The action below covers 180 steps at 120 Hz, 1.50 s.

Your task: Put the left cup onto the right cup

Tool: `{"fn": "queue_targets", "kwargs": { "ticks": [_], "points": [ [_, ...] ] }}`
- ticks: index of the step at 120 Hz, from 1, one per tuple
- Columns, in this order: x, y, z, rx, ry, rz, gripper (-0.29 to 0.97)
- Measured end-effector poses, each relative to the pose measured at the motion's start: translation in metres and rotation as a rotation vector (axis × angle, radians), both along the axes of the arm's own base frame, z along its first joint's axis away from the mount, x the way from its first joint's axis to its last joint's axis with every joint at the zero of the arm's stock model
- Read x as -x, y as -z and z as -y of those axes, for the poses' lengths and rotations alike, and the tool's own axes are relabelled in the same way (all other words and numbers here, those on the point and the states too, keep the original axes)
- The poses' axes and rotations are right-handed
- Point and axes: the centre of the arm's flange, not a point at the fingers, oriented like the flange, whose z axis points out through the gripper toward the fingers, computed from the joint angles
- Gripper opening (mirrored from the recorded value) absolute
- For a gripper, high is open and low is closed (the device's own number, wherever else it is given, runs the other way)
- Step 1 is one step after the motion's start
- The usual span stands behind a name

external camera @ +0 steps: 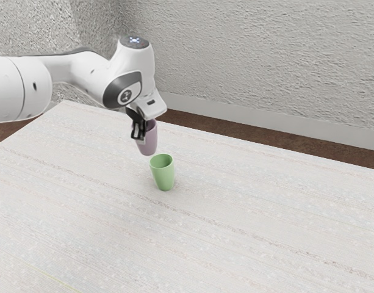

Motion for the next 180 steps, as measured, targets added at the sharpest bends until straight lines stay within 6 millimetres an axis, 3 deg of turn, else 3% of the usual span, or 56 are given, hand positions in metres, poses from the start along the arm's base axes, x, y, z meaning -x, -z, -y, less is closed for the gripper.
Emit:
{"fn": "queue_targets", "kwargs": {
  "ticks": [98,180],
  "points": [
    [-0.011,0.021,0.026,0.006,0.015,-0.001,-0.11],
    [-0.018,0.038,0.034,0.001,0.024,-0.005,-0.11]
  ]
}}
